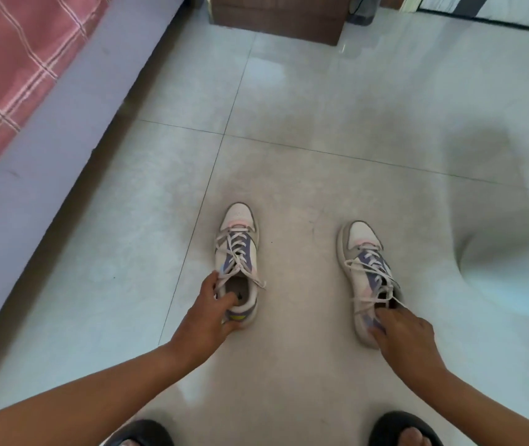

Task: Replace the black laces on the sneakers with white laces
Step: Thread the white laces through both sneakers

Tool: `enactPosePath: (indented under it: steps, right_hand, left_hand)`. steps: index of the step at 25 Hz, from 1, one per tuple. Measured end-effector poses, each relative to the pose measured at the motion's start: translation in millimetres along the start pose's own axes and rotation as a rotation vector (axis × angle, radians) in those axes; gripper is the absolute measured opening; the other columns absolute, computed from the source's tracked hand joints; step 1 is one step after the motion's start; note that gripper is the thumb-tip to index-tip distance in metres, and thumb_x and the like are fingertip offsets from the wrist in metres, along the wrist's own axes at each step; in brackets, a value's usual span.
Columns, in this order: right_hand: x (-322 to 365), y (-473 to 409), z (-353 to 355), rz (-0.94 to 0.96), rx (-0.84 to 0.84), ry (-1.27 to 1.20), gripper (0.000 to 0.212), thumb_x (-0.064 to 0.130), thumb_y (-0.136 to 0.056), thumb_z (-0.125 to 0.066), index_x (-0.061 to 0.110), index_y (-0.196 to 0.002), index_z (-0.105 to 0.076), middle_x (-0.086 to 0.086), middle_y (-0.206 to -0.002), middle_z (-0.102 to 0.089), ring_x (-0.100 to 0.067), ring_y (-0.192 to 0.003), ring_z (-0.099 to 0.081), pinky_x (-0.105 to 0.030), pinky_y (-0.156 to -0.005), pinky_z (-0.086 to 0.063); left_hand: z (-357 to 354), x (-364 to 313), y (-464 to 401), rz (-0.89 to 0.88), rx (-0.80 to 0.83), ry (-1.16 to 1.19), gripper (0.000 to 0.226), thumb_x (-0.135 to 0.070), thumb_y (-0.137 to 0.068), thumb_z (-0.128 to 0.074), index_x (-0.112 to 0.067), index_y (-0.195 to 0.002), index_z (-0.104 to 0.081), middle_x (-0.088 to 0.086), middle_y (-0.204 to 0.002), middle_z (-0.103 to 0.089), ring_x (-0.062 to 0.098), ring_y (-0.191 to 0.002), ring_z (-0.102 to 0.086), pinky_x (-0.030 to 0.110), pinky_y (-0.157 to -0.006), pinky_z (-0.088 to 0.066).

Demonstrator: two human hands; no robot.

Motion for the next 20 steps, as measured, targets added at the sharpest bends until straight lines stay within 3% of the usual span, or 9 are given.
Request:
enactPosePath:
  steps: [4,6,8,10,11,13,16,18,20]
  right_hand:
    - [71.0,-28.2,27.2,0.221,-0.202,0.041,0.031,0.012,-0.054,-0.088,0.014,-0.056,-0.058,-0.001,-0.055,-0.059,-0.022,-0.066,-0.066,-0.033,-0.067,-0.029]
    - [109.8,-31.7,18.3,0.348,-0.143,0.108,0.032,0.02,-0.048,-0.091,0.015,-0.056,-0.06,0.001,-0.056,-0.062,-0.019,-0.068,-0.067,-0.033,-0.065,-0.032]
    - [133.3,-29.8,-7.4,0.452,0.015,0.16,0.029,0.031,-0.064,-0.083,0.013,-0.076,-0.064,-0.003,-0.077,-0.069,-0.02,-0.085,-0.065,-0.033,-0.066,-0.044]
    - [133.0,-36.5,-29.5,0.412,0.171,0.061,0.03,0.033,-0.087,-0.061,0.01,-0.105,-0.056,-0.007,-0.108,-0.063,-0.023,-0.109,-0.052,-0.034,-0.081,-0.041]
    - [134.9,-35.9,-34.6,0.445,0.217,-0.005,0.029,0.029,-0.09,-0.057,0.009,-0.11,-0.054,-0.009,-0.112,-0.061,-0.026,-0.111,-0.048,-0.034,-0.084,-0.038]
    - [144.8,-28.0,-29.1,0.598,0.171,-0.073,0.027,0.013,-0.083,-0.066,0.003,-0.107,-0.06,-0.014,-0.096,-0.065,-0.031,-0.096,-0.056,-0.035,-0.075,-0.045]
    - [154.9,-16.3,-17.8,0.724,0.059,-0.049,0.041,0.0,-0.054,-0.086,0.001,-0.092,-0.069,-0.011,-0.071,-0.065,-0.027,-0.068,-0.063,-0.026,-0.052,-0.052]
    - [160.4,-12.8,-14.0,0.739,0.022,0.034,0.042,0.004,-0.051,-0.088,0.002,-0.089,-0.07,-0.009,-0.069,-0.064,-0.022,-0.066,-0.062,-0.023,-0.051,-0.05]
    - [166.7,-10.2,-18.6,0.661,0.074,0.101,0.052,0.005,-0.066,-0.077,-0.003,-0.114,-0.059,-0.014,-0.087,-0.064,-0.025,-0.084,-0.059,-0.026,-0.065,-0.052]
  left_hand:
    - [-9.8,-19.9,-10.1,-0.001,-0.014,-0.009,0.019,-0.014,-0.081,-0.067,-0.016,-0.097,-0.055,0.001,-0.147,-0.017,0.019,-0.117,-0.046,0.02,-0.083,-0.041]
    - [-15.6,-26.0,-15.3,0.018,0.011,-0.004,0.02,-0.016,-0.08,-0.067,-0.014,-0.096,-0.056,0.005,-0.143,-0.02,0.023,-0.113,-0.048,0.027,-0.088,-0.045]
    - [-18.9,-27.9,-18.7,0.027,0.041,-0.017,0.024,-0.021,-0.08,-0.069,-0.013,-0.099,-0.057,0.007,-0.14,-0.02,0.025,-0.115,-0.046,0.03,-0.092,-0.045]
    - [-18.0,-26.9,-19.7,0.012,0.054,-0.062,0.028,-0.026,-0.08,-0.069,-0.014,-0.103,-0.058,0.008,-0.142,-0.018,0.025,-0.119,-0.043,0.031,-0.095,-0.044]
    - [-17.1,-26.1,-19.1,-0.009,0.062,-0.079,0.028,-0.026,-0.081,-0.068,-0.015,-0.105,-0.058,0.008,-0.144,-0.016,0.025,-0.123,-0.041,0.03,-0.096,-0.043]
    - [-17.0,-24.0,-16.9,-0.064,0.096,-0.121,0.028,-0.026,-0.082,-0.068,-0.016,-0.107,-0.058,0.009,-0.149,-0.011,0.025,-0.129,-0.038,0.026,-0.098,-0.041]
    - [-17.2,-22.5,-16.8,-0.133,0.192,-0.267,0.029,-0.031,-0.087,-0.062,-0.02,-0.113,-0.055,0.011,-0.156,-0.001,0.026,-0.132,-0.038,0.027,-0.099,-0.042]
    - [-16.4,-24.7,-21.0,-0.188,0.24,-0.385,0.029,-0.033,-0.09,-0.057,-0.019,-0.116,-0.053,0.016,-0.156,0.003,0.03,-0.131,-0.039,0.031,-0.097,-0.044]
    - [-15.6,-30.4,-24.8,-0.222,0.251,-0.445,0.031,-0.034,-0.092,-0.054,-0.016,-0.117,-0.051,0.018,-0.156,0.005,0.032,-0.133,-0.036,0.033,-0.097,-0.045]
Point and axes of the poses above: each hand's wrist, its own y-axis away from the middle knuckle, its own z-axis out of the back of the hand, x = y × z, the point moved 8 cm from there along -y, towards the middle knuckle
